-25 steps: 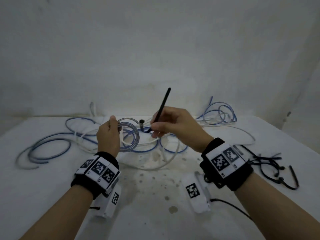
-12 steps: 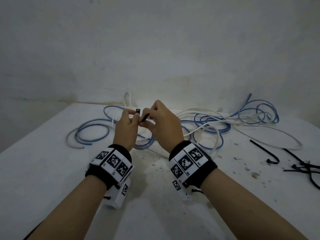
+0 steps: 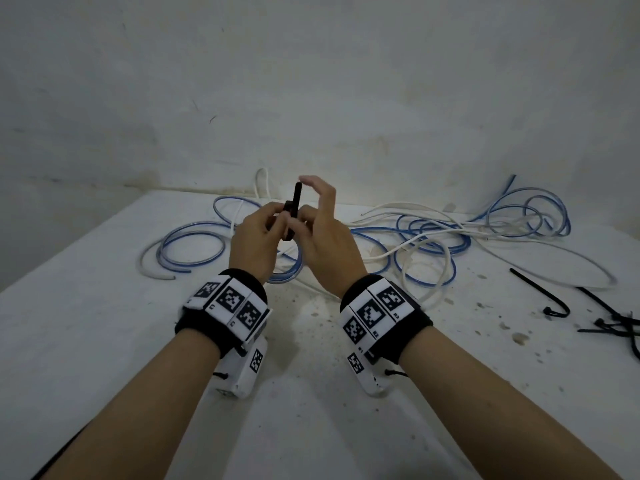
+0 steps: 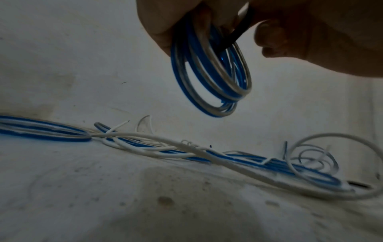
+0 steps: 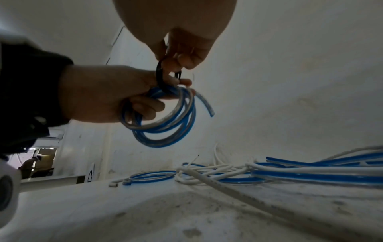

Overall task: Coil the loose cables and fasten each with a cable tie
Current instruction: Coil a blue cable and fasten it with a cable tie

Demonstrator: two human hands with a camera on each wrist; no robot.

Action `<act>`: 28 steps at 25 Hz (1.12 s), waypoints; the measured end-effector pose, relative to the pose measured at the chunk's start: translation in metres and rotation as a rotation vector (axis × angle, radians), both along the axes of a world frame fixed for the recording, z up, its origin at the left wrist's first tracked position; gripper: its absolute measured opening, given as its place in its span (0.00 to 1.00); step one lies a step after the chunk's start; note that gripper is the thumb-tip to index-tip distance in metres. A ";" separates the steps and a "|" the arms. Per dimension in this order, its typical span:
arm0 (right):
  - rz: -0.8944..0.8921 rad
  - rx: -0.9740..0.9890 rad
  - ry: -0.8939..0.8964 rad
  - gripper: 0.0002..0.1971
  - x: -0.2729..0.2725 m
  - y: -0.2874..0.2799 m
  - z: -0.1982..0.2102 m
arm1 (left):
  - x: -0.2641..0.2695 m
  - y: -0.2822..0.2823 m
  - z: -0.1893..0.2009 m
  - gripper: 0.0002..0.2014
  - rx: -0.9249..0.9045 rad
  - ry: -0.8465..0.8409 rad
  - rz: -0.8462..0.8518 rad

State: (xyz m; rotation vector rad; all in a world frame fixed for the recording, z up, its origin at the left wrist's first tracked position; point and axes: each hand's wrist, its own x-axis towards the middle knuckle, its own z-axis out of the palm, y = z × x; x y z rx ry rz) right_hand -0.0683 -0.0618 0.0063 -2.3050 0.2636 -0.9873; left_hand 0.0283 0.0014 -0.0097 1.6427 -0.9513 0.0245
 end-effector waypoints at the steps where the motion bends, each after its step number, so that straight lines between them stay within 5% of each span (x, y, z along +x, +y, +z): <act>1: -0.037 -0.029 -0.020 0.21 0.001 -0.001 -0.001 | -0.004 -0.003 0.000 0.14 0.018 -0.021 -0.010; 6: -0.155 -0.155 0.079 0.08 0.000 -0.004 -0.001 | -0.015 -0.010 -0.001 0.21 0.064 -0.026 -0.020; 9: -0.129 -0.160 0.015 0.05 0.000 -0.005 -0.003 | -0.014 -0.010 -0.002 0.14 0.086 -0.023 -0.017; 28: -0.175 -0.158 -0.105 0.03 0.001 -0.006 -0.007 | -0.013 -0.010 -0.003 0.16 0.077 0.015 -0.013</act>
